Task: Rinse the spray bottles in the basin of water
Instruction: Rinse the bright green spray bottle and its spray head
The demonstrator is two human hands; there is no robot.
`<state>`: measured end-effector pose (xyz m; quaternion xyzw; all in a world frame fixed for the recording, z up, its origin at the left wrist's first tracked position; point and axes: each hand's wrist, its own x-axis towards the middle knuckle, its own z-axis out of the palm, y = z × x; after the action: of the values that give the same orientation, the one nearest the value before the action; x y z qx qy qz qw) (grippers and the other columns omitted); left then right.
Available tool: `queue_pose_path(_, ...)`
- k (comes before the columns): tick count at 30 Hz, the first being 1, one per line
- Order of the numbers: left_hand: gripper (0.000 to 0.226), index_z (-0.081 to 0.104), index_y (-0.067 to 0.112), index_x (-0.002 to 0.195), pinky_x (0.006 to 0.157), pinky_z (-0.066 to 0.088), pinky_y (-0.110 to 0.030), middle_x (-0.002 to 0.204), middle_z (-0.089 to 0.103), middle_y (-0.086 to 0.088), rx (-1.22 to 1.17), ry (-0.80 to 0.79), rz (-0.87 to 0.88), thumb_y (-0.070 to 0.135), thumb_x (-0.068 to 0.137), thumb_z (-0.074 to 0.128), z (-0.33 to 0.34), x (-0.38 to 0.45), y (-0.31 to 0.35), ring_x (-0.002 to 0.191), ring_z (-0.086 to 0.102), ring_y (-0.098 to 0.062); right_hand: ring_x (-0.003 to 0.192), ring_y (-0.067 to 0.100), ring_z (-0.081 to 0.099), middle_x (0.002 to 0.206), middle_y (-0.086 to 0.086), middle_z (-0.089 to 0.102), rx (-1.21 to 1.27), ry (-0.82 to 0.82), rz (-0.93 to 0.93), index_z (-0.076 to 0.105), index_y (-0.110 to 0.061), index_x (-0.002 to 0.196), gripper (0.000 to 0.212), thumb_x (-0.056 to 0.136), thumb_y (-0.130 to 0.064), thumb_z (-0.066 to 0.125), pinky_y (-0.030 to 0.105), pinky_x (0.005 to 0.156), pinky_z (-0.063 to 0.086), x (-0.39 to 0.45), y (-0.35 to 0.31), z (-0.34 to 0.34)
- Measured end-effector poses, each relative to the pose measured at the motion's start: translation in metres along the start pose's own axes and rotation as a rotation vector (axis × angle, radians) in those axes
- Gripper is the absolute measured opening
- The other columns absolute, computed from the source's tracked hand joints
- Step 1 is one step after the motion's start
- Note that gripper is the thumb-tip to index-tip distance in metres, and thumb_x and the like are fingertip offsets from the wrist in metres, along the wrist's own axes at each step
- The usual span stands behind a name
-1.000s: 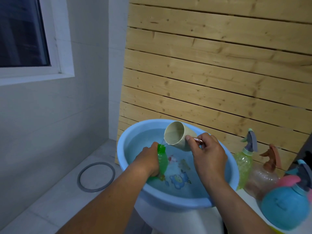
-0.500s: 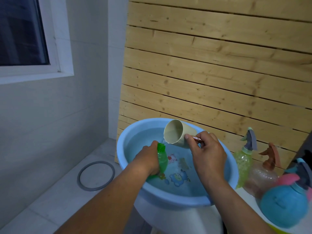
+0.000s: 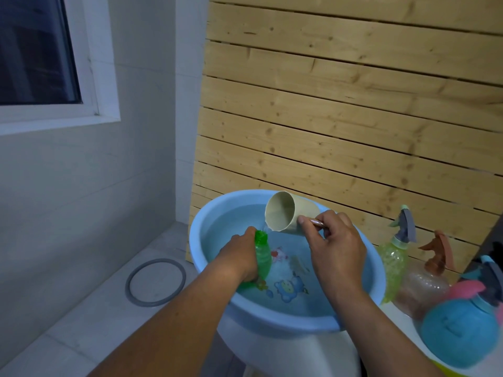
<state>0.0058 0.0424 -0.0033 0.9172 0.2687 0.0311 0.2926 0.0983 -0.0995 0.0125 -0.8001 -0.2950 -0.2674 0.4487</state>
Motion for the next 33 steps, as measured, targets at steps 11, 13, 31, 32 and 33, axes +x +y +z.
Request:
queue_pose_path(11, 0.078, 0.037, 0.021, 0.131, 0.093, 0.050, -0.040, 0.119, 0.056, -0.007, -0.024, 0.001, 0.004, 0.011, 0.069, 0.084, 0.001, 0.001, -0.001, 0.108, 0.056, -0.027, 0.072, 0.016, 0.047, 0.072, -0.009, 0.046, -0.033, 0.001, -0.018, 0.052, -0.027, 0.067, 0.030, 0.084, -0.045, 0.069, 0.030, 0.054, 0.032, -0.001, -0.002, -0.001)
queue_pose_path(13, 0.078, 0.037, 0.021, 0.131, 0.090, 0.050, -0.037, 0.118, 0.056, -0.007, -0.037, 0.012, 0.007, 0.012, 0.070, 0.084, 0.001, 0.001, -0.001, 0.106, 0.055, -0.025, 0.071, 0.015, 0.047, 0.071, -0.009, 0.046, -0.038, 0.003, -0.024, 0.052, -0.027, 0.067, 0.030, 0.084, -0.045, 0.069, 0.030, 0.054, 0.032, -0.001, -0.002, -0.001)
queue_pose_path(31, 0.087, 0.042, 0.038, 0.129, 0.077, 0.045, -0.029, 0.107, 0.037, 0.003, -0.366, 0.502, 0.036, 0.033, 0.054, 0.086, -0.007, 0.003, -0.001, 0.093, 0.056, -0.020, 0.080, 0.018, 0.049, 0.084, -0.006, 0.046, -0.235, -0.208, -0.058, 0.060, -0.021, 0.075, 0.023, 0.086, -0.040, 0.067, 0.030, 0.061, 0.031, 0.021, 0.010, 0.007)
queue_pose_path(32, 0.086, 0.042, 0.038, 0.128, 0.073, 0.044, -0.026, 0.106, 0.036, 0.003, -0.401, 0.509, 0.042, 0.031, 0.055, 0.086, -0.007, 0.002, -0.002, 0.083, 0.055, -0.014, 0.082, 0.019, 0.048, 0.085, -0.004, 0.046, -0.286, -0.263, -0.115, 0.060, -0.018, 0.076, 0.024, 0.086, -0.039, 0.067, 0.031, 0.061, 0.031, 0.024, 0.010, 0.008)
queue_pose_path(33, 0.085, 0.042, 0.038, 0.128, 0.071, 0.043, -0.025, 0.106, 0.034, 0.004, -0.429, 0.511, 0.048, 0.029, 0.055, 0.086, -0.007, 0.003, -0.002, 0.075, 0.051, -0.006, 0.084, 0.020, 0.048, 0.086, -0.003, 0.045, -0.326, -0.312, -0.171, 0.060, -0.016, 0.078, 0.023, 0.087, -0.037, 0.066, 0.031, 0.061, 0.031, 0.028, 0.009, 0.010)
